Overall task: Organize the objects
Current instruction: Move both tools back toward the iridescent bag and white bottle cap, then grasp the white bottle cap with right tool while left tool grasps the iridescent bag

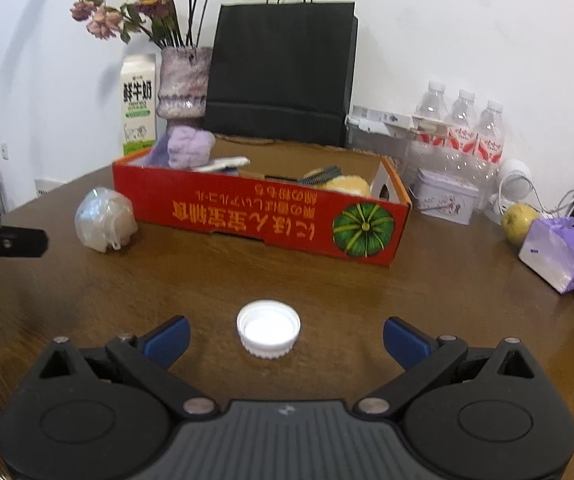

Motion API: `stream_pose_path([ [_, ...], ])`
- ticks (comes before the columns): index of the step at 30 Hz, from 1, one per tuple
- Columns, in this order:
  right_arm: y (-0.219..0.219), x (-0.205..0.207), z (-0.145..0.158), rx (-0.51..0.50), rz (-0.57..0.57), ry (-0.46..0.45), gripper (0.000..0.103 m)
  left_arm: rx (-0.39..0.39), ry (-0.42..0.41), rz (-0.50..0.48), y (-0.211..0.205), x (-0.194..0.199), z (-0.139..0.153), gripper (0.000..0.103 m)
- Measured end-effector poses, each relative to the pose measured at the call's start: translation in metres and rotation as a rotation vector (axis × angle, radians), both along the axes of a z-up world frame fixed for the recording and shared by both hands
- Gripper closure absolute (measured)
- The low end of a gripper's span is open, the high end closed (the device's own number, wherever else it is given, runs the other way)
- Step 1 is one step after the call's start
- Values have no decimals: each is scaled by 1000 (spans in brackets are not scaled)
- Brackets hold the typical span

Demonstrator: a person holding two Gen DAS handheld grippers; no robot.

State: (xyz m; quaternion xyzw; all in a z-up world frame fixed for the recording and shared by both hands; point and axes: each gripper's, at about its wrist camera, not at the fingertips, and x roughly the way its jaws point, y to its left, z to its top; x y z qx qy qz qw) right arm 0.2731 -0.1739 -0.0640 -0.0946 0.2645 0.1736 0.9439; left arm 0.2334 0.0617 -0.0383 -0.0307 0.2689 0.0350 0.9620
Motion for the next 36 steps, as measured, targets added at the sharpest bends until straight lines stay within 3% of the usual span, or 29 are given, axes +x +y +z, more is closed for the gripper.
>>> stream_pose_path([
  [5, 5, 2, -8, -3, -24, 23, 6, -11, -5, -5, 3, -3, -1, 0],
  [15, 13, 18, -12, 30, -42, 84, 33, -8, -18, -10, 1, -6, 0, 0],
  [18, 16, 23, -14, 32, -55, 104, 36, -7, -17, -11, 1, -6, 0, 0],
  [21, 17, 24, -15, 42, -53, 105, 49, -6, -17, -8, 1, -6, -1, 0],
  [22, 17, 23, -14, 43, -51, 101, 64, -7, -16, -7, 1, -6, -1, 0],
  [26, 16, 20, -12, 50, -57, 70, 64, -8, -15, -2, 1, -5, -2, 0],
  [33, 13, 4, -1, 83, -68, -62, 64, -6, -8, 6, 2, -4, -4, 0],
  [36, 13, 5, 0, 90, -66, -69, 64, -4, -3, 12, 2, -2, -6, 0],
])
